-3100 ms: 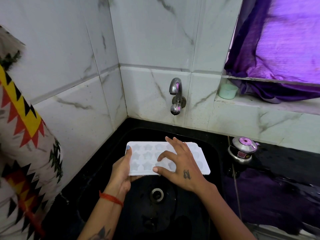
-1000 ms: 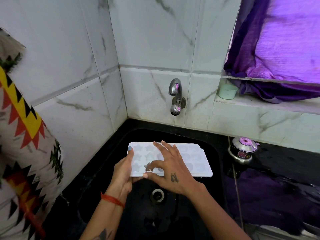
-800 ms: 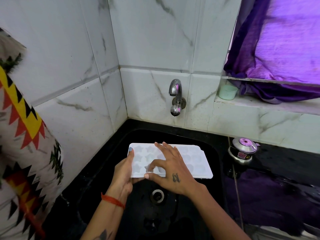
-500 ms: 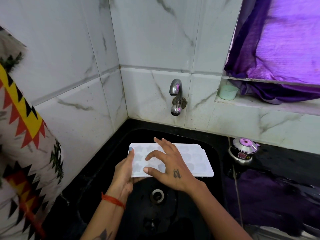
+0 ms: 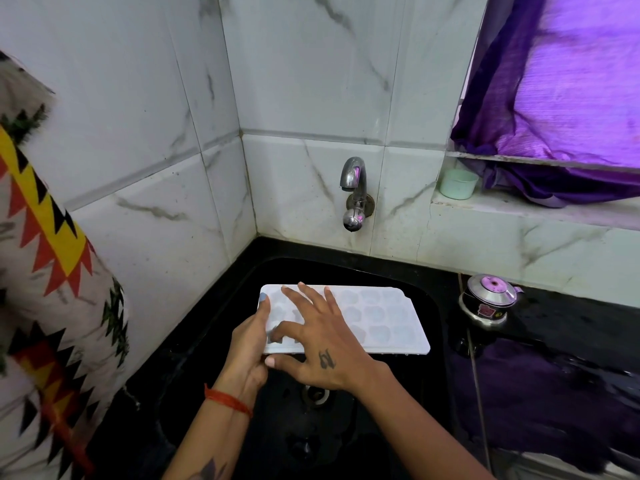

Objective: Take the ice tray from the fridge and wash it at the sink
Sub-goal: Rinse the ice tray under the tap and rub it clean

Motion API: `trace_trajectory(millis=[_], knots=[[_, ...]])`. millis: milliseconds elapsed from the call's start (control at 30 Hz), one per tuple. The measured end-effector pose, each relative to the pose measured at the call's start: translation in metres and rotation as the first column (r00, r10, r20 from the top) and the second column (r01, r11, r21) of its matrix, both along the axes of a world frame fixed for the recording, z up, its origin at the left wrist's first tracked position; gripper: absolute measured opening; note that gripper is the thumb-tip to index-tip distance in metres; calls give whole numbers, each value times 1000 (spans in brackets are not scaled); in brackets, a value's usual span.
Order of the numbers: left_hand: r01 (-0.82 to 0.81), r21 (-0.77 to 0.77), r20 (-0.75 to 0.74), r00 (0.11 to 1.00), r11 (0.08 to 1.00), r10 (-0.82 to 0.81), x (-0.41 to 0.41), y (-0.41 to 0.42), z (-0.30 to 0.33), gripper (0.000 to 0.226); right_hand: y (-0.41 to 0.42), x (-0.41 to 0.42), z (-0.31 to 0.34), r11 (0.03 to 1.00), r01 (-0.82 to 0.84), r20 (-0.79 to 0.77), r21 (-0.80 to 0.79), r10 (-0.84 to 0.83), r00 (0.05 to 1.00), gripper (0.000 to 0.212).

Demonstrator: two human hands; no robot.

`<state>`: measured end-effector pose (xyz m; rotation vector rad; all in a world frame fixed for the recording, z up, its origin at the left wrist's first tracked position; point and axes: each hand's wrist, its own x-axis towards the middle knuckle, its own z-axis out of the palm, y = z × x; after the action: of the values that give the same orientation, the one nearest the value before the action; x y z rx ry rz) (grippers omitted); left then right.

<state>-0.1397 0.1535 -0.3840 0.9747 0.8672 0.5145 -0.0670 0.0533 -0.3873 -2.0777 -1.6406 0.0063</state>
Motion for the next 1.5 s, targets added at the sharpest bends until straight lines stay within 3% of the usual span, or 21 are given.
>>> trace_trajectory(millis=[1100,1367,1500], knots=[[1,14,-14,1000,1000,-1,2,1,-10,39,-2,-3,-2,997,42,71,-60,-38,997,49],[-12,-3,-35,999,1000,12,4,0,-9,40,-3,-2,-2,997,25,33,-76,-23,999,45],[-11,-12,-26,1000,1000,10,4,3,-14,42,-13,4,1,995,47,-57,-87,-52,997,53]])
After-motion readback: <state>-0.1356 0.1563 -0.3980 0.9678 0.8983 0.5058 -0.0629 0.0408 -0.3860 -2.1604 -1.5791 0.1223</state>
